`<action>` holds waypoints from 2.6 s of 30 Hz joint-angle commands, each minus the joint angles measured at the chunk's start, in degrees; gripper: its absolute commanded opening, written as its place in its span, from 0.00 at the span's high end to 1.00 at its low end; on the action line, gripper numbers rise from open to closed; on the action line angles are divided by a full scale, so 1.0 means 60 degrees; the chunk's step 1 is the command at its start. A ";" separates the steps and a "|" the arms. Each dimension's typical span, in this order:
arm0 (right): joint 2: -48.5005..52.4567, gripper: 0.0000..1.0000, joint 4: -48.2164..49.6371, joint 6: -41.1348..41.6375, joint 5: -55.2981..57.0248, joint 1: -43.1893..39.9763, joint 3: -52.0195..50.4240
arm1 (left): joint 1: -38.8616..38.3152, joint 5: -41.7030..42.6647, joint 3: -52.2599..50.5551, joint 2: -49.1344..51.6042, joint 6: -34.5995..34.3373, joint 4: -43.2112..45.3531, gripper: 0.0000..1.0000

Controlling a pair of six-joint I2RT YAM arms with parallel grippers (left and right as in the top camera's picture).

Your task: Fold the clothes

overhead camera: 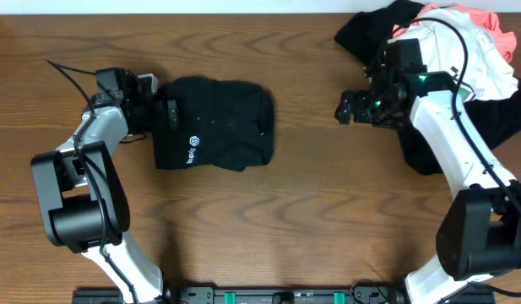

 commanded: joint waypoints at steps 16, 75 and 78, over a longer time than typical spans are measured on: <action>-0.0240 0.01 0.0193 0.0106 -0.0069 0.0259 -0.0040 | 0.0120 0.4794 -0.0109 0.0882 -0.0226 -0.0601 0.01; -0.0240 0.01 0.0699 0.0590 -0.0073 0.0277 -0.0040 | 0.3180 -0.0237 -0.0036 0.0437 -1.2134 0.4699 0.94; -0.0240 0.01 0.0703 0.0612 -0.0080 0.0277 -0.0040 | 0.2881 -0.0397 -0.0036 0.0437 -1.2564 0.4390 0.94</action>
